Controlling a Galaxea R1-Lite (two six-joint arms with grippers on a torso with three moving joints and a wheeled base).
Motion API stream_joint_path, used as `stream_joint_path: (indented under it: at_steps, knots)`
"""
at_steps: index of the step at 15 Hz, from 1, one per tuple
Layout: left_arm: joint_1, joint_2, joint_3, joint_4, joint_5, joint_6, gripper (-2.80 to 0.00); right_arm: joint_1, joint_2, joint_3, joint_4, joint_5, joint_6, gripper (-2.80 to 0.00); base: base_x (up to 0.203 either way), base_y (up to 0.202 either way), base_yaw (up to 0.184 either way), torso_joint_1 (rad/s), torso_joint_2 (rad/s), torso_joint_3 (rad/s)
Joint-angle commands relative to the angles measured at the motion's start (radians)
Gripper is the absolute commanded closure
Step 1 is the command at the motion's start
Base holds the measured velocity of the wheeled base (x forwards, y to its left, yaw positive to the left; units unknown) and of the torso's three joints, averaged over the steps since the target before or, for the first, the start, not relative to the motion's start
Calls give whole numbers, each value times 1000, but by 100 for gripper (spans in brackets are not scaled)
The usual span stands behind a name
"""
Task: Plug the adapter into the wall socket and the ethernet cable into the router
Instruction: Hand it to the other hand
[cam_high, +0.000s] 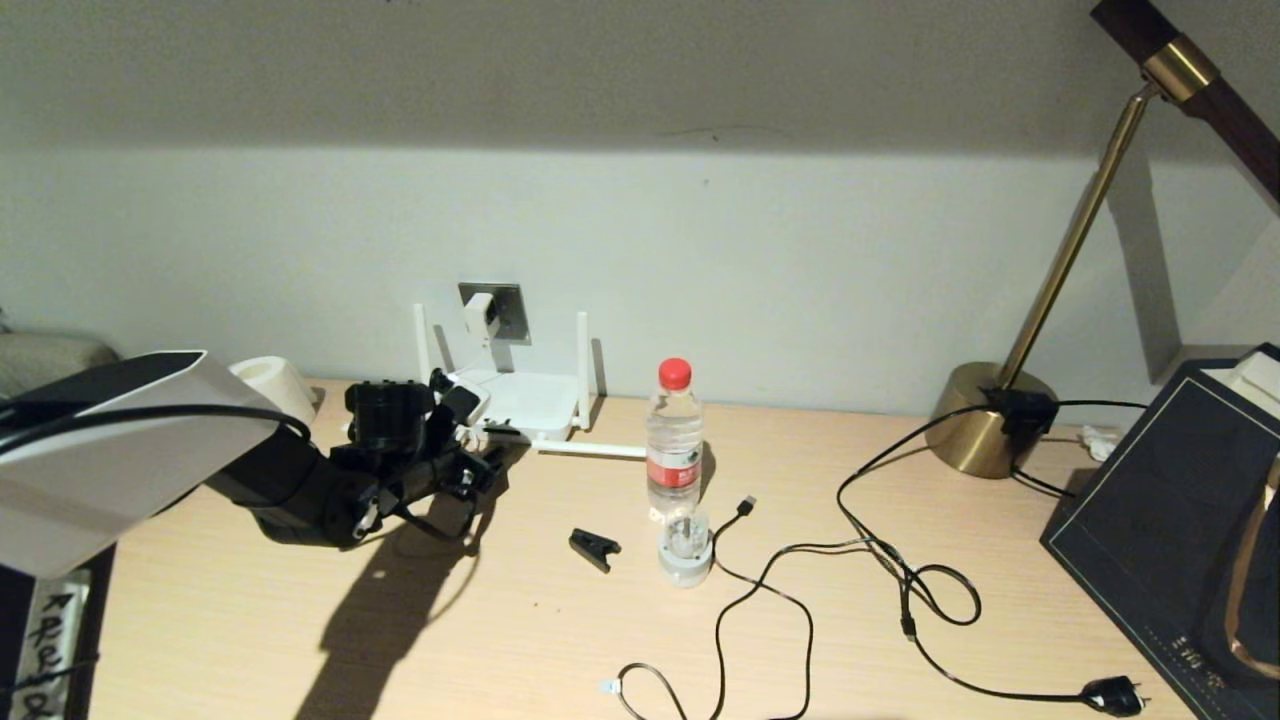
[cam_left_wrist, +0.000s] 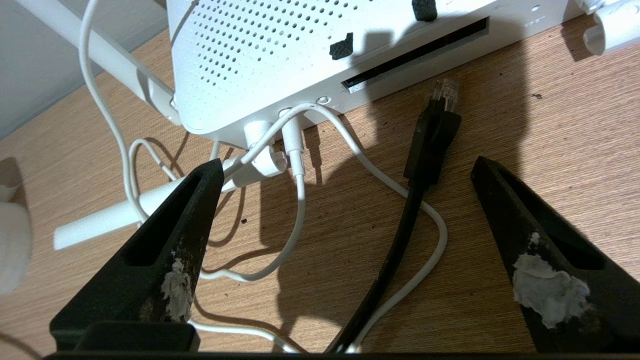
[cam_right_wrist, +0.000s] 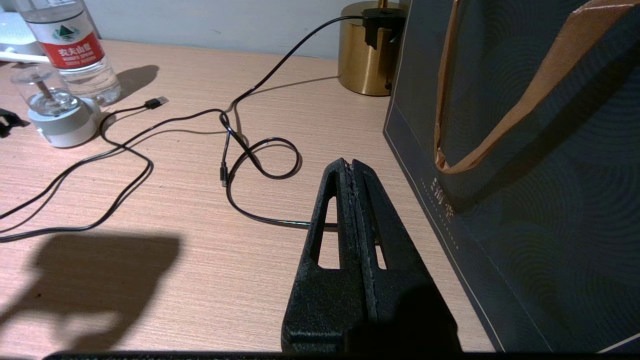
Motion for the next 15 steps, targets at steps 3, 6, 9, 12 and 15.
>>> stream_joint_path:
  at_steps: [3,6,9,12,15]
  knots:
    - [0,25,-16,1,50,17,-280,0,0,9,-1,0,0,0,0,0,0,0,0,0]
    - [0,35,-38,2,65,19,-280,0,0,9,-1,0,0,0,0,0,0,0,0,0]
    - [0,46,-58,2,95,27,-280,0,0,9,-1,0,0,0,0,0,0,0,0,0]
    - [0,49,-61,1,98,28,-280,0,0,9,-1,0,0,0,0,0,0,0,0,0]
    - [0,49,-60,1,98,28,-280,0,0,9,-1,0,0,0,0,0,0,0,0,0]
